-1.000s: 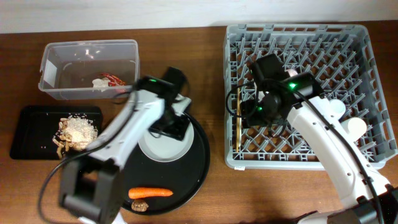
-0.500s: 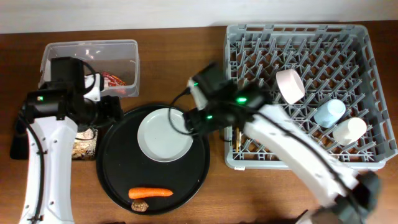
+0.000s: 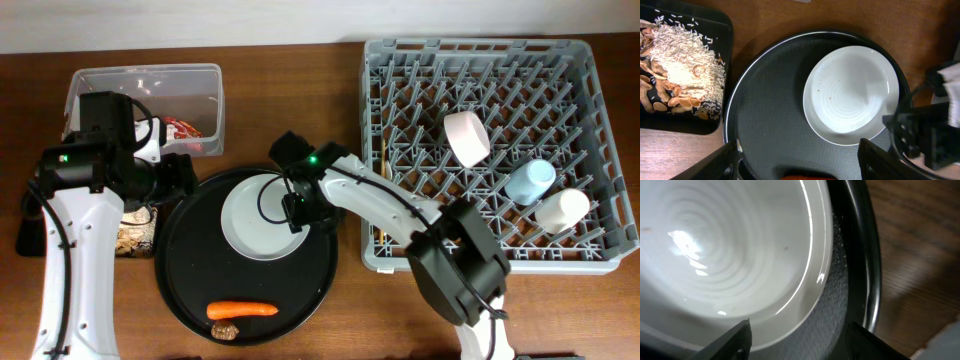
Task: Sort waste into correct bins and load items into the dishwasher rack
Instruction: 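Grasp the grey plate rim with the right gripper, then lift the grey plate with the right gripper and carry it to the rack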
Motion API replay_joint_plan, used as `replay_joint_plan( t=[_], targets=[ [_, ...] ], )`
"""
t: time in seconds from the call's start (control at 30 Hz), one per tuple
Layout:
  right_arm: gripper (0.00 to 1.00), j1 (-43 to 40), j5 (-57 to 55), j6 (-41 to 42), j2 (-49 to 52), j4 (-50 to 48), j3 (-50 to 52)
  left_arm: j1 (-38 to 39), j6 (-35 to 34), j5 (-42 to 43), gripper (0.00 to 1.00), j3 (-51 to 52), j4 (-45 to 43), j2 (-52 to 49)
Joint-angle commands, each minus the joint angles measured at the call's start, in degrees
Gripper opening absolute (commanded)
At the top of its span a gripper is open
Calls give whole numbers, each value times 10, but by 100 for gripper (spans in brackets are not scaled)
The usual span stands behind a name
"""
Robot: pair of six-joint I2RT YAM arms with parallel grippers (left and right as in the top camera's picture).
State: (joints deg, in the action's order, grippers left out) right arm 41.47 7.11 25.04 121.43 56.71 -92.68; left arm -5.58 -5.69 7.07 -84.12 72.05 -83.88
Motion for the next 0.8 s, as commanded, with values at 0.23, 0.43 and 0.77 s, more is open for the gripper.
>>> replay_joint_plan(
  t=[0.23,0.43,0.77],
  targets=[
    [5,2,18,29,37,-17,-5,-1,-8,9,75,-1,0,1],
    [4,-7,6,28,1,11,-47,-1,-8,9,75,-1,1,1],
    [4,-89,-314,10,-176,184,-202,-1,-8,9,75,-1,1,1]
  ],
)
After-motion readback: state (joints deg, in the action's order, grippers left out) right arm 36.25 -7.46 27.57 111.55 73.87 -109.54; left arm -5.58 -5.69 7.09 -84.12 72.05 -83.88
